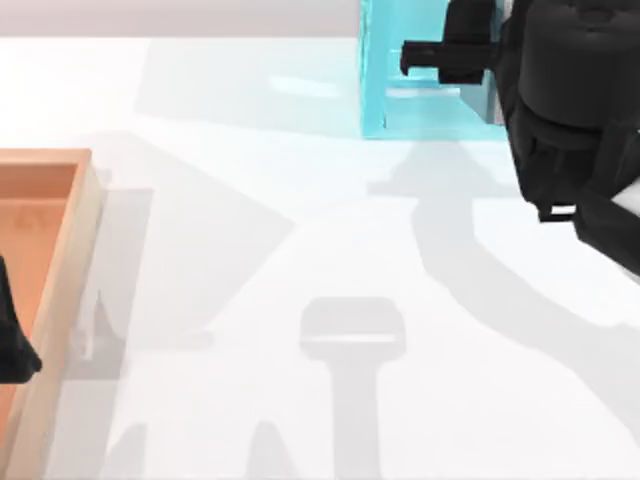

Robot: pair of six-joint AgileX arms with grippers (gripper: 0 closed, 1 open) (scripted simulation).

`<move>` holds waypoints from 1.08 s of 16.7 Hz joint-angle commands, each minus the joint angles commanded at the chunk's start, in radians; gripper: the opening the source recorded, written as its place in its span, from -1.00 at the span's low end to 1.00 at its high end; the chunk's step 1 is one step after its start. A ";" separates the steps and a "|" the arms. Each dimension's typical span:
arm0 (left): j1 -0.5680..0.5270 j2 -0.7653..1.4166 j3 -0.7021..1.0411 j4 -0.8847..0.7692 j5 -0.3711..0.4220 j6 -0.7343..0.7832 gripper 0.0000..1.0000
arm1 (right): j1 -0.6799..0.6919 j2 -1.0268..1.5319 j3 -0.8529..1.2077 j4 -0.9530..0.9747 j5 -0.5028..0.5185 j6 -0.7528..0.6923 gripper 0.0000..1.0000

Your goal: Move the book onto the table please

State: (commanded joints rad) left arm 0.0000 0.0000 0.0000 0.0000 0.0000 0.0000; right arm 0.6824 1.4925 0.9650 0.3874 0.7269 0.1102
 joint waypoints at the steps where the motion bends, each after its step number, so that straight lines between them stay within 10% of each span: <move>1: 0.000 0.000 0.000 0.000 0.000 0.000 1.00 | 0.000 0.000 0.000 0.000 0.000 0.000 -1.00; 7: 0.000 0.000 0.000 0.000 0.000 0.000 1.00 | 0.093 0.075 0.020 -0.010 0.053 -0.110 -1.00; 18: 0.000 0.000 0.000 0.000 0.000 0.000 1.00 | 0.590 0.411 0.055 -0.126 0.373 -0.892 -1.00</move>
State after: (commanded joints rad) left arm 0.0000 0.0000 0.0000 0.0000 0.0000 0.0000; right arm 1.2724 1.9032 1.0203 0.2610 1.0998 -0.7820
